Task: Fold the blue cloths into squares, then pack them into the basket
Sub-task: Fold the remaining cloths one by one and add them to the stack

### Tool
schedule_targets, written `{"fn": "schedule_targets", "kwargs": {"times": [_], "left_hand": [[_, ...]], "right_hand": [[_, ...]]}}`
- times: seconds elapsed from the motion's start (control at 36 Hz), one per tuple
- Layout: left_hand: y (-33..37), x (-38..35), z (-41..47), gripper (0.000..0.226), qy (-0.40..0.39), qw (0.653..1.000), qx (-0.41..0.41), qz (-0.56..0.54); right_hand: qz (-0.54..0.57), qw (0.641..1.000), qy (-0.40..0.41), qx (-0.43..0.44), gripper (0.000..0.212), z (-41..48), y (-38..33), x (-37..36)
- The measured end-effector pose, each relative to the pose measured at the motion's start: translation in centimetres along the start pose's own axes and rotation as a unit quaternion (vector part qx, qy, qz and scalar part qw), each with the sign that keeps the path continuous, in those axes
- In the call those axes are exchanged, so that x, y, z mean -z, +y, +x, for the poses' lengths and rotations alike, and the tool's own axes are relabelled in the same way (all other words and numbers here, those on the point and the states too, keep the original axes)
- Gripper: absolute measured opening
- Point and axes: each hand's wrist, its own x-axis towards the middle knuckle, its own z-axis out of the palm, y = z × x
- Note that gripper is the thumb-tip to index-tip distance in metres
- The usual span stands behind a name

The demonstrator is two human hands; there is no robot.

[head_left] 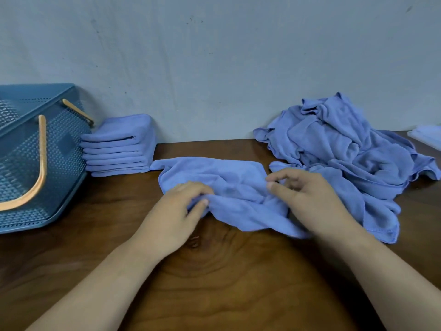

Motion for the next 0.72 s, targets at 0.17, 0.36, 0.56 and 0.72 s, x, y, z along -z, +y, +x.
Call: {"fn": "schedule_targets", "kwargs": {"times": [0.17, 0.36, 0.56, 0.72], "left_hand": [[-0.4, 0.7, 0.2, 0.029, 0.072, 0.993, 0.08, -0.046], [0.7, 0.8, -0.6, 0.043, -0.08, 0.993, -0.072, -0.053], [1.0, 1.1, -0.5, 0.021, -0.082, 0.989, -0.114, -0.054], [0.4, 2.5, -0.7, 0.019, -0.156, 0.95, 0.006, -0.27]], "right_hand": [[0.044, 0.999, -0.019, 0.002, 0.014, -0.4, -0.8, 0.4], [-0.059, 0.971, -0.214, 0.094, 0.016, -1.5, -0.8, -0.6], [-0.117, 0.951, -0.262, 0.12, 0.016, -2.0, -0.6, -0.7], [0.049, 0.943, -0.325, 0.041, 0.012, -1.8, -1.2, 0.7]]}}
